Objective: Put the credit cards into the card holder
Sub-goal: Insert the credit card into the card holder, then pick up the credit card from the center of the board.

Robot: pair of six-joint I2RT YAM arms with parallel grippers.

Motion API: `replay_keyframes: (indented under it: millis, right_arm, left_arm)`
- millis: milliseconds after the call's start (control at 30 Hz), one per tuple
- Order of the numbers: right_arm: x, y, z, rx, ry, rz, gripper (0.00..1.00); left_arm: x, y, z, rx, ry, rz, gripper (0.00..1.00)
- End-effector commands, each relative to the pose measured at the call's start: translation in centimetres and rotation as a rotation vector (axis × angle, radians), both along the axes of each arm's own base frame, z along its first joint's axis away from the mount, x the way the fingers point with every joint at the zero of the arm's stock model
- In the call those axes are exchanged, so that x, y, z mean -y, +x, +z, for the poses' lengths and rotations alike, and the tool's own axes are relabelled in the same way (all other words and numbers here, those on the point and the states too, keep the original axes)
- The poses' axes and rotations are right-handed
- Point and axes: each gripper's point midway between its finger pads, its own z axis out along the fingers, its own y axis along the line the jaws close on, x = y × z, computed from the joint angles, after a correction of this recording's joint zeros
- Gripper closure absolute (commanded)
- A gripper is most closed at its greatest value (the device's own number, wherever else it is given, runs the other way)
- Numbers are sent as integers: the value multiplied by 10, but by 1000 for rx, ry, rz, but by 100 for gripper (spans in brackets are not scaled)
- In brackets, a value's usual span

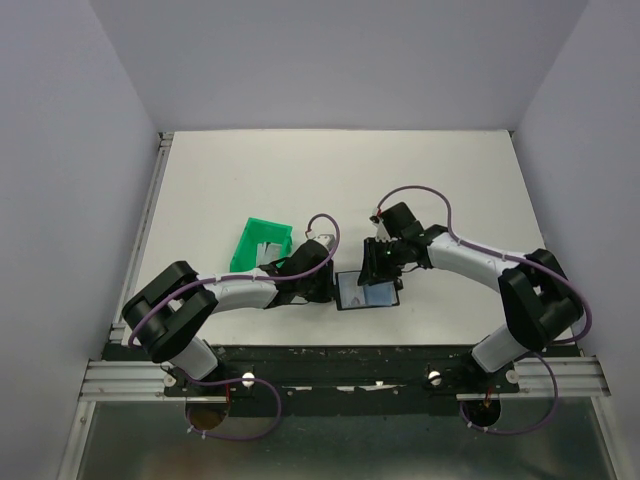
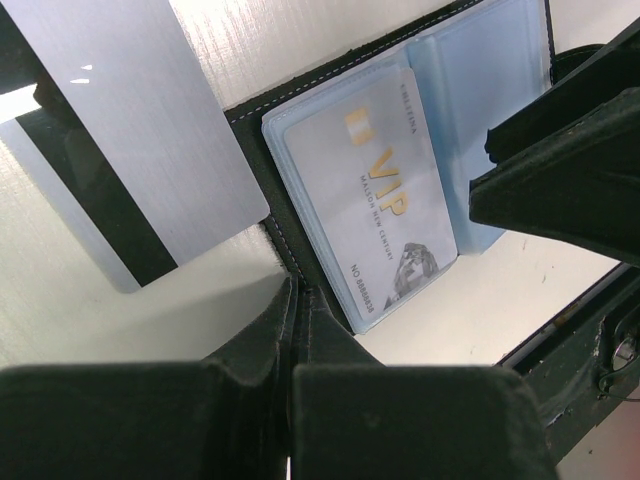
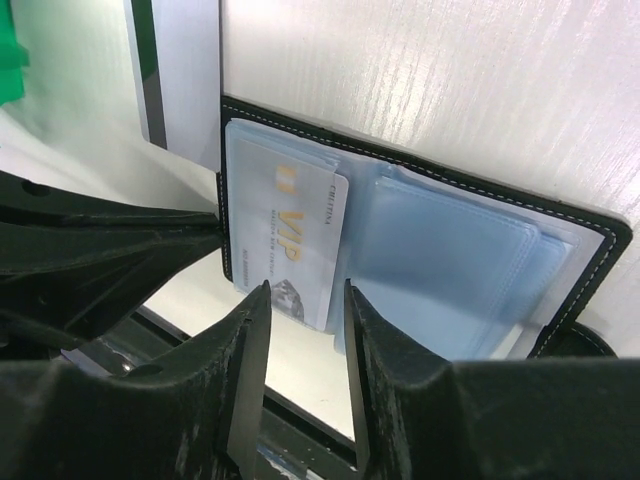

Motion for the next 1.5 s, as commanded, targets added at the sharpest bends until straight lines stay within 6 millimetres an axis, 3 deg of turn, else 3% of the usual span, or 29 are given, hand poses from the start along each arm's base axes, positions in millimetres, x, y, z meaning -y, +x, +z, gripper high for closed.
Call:
replay_keyframes:
  millis: [0, 133, 600, 900, 1100, 1267, 1467]
  right_arm:
    - [1, 1, 0, 8, -22, 10, 60]
    - [-6, 0, -4, -10, 11, 12, 65]
    - [-11, -1, -23, -60, 12, 17, 69]
    - [-33, -6, -14, -85, 143, 50, 71]
    - [-25, -4, -8, -45, 111, 30, 71]
    - [-8, 3, 0, 31, 33, -11, 67]
    - [4, 4, 12, 86, 11, -61, 63]
  left_arm:
    - [-12, -8, -16, -41, 54, -10, 100]
    - [-12, -8, -16, -39, 56, -11, 100]
    - [-11, -7, -16, -41, 56, -13, 100]
    - [-11, -7, -17, -44, 55, -15, 100]
    - [-15, -7, -14, -35, 59, -4, 100]
    - [-23, 1, 7, 12, 47, 28, 100]
    - [-37, 31, 49, 119, 42, 93, 99]
